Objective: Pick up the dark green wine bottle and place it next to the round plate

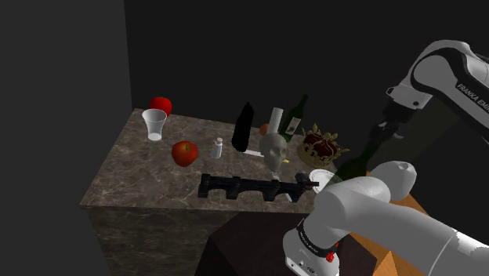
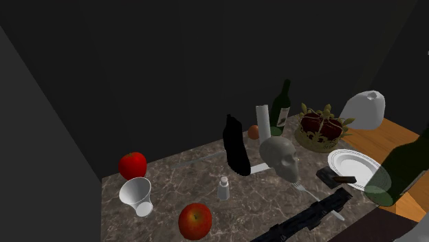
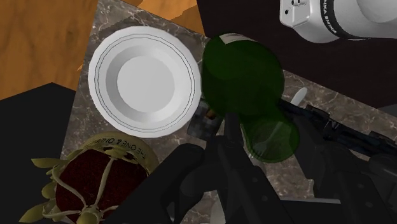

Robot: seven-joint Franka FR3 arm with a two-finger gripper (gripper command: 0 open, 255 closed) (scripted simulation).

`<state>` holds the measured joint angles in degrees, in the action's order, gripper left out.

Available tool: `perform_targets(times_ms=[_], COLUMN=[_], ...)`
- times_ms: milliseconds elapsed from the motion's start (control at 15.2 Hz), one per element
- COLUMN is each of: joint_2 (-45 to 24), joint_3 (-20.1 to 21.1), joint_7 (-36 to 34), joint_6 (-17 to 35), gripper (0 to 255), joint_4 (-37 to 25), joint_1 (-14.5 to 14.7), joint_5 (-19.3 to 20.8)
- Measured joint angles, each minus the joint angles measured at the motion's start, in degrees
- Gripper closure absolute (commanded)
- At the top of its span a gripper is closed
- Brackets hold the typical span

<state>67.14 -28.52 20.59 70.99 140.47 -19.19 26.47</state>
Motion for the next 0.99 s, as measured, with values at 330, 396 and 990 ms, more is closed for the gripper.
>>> perform_targets(times_ms=[330,396,990], joint_2=[2.03,2.39,4.70], joint_3=[-1.45,-1.78,-5.37], joint_7=[-0.40,-0.45,-0.79], joint_6=[2.56,3.04,7.72], gripper=[255,255,255], joint_4=[4.62,5.45,12.37], joint_1=[-0.86,-1.03,-2.51], joint_5=[1.47,1.79,5.25])
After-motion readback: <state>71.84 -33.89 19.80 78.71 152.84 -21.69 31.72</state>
